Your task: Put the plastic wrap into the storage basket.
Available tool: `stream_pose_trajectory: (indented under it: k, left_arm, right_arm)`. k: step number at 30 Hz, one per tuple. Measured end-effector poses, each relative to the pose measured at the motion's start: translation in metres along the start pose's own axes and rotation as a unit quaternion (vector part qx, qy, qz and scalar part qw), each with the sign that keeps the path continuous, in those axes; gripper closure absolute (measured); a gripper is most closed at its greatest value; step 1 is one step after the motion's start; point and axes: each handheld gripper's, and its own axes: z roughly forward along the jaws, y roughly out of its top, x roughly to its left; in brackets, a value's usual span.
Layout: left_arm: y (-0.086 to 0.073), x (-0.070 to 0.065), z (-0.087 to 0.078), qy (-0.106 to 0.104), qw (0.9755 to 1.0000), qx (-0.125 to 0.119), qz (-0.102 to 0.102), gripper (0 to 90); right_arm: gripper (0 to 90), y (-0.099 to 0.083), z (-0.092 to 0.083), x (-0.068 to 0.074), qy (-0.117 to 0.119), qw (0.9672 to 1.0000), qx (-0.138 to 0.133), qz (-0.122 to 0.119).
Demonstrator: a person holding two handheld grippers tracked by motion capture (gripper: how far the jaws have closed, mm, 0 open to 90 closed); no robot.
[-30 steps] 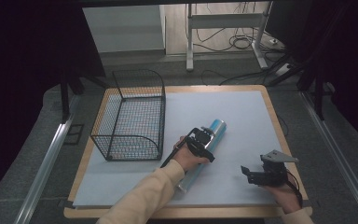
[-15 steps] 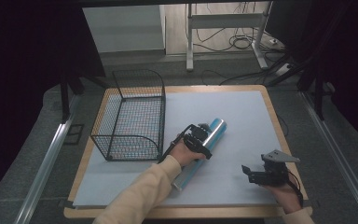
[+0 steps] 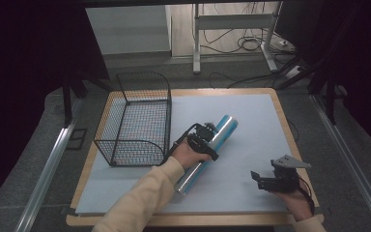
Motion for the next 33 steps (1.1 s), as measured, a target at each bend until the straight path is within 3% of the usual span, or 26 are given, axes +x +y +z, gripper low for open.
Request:
stream_pose_trajectory:
  k: [17,33]
  left_arm:
    - [-0.003,0.008,-0.034,-0.003,0.9992,-0.039,0.008,31.5]
    - [-0.001,0.013,-0.070,0.004,0.9956,-0.093,0.011,31.8]
  right_arm:
    - [10.1,0.000,0.000,0.000,-0.001,1.0000,-0.001,0.001]
    - [10.3,0.000,0.000,0.000,-0.001,1.0000,0.000,0.002]
